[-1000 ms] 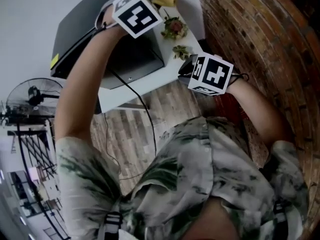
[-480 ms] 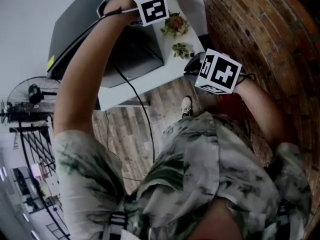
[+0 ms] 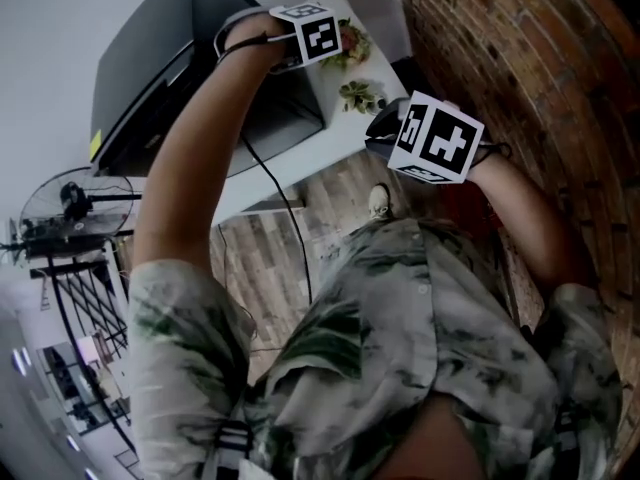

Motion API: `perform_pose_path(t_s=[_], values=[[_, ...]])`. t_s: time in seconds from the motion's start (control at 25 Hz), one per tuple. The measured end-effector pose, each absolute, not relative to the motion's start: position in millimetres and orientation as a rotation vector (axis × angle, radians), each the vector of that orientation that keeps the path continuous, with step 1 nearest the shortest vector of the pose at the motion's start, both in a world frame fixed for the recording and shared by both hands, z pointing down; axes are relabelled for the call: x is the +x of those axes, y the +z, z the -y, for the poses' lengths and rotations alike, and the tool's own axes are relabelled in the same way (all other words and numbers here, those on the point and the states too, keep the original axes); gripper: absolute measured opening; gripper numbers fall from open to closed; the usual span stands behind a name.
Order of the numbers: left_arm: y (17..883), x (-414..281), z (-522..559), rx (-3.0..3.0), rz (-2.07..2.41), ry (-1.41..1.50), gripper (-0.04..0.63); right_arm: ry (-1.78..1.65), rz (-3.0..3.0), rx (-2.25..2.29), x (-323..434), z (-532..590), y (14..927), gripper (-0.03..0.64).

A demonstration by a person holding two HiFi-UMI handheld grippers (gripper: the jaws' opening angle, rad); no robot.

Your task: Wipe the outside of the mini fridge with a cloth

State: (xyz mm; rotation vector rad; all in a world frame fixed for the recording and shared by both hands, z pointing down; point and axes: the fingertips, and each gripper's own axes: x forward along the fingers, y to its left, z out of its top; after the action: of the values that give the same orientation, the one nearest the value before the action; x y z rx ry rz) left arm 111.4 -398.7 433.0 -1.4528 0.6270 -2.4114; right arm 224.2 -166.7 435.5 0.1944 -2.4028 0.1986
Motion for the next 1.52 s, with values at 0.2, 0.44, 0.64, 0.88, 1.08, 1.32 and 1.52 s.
perform_pose_path(t_s=[0.2, 0.44, 0.64, 0.88, 1.08, 1.32, 1.52], values=[[491, 108, 383, -1.45, -0.547, -2.497, 0.083, 0.246, 2.397, 0.215, 237, 163, 448, 0.055], [546, 105, 371, -1.45, -0.482, -2.568, 0.083, 0.293, 2.392, 0.237, 250, 160, 461, 0.055], [577, 107, 362, -1.504, -0.464, -2.595, 0.083, 0.317, 2.385, 0.242, 257, 157, 468, 0.055], [556, 122, 384, -1.514, -0.492, -2.501, 0.083, 0.319, 2.381, 0.256, 263, 158, 468, 0.055], [483, 137, 428, -1.386, -0.555, -2.4, 0.083, 0.309, 2.397, 0.268, 263, 158, 463, 0.055], [384, 129, 472, -1.222, -0.685, -2.347, 0.083, 0.288, 2.413, 0.303, 268, 164, 454, 0.055], [360, 111, 490, -1.181, -0.736, -2.372, 0.083, 0.297, 2.419, 0.336, 274, 168, 449, 0.055]])
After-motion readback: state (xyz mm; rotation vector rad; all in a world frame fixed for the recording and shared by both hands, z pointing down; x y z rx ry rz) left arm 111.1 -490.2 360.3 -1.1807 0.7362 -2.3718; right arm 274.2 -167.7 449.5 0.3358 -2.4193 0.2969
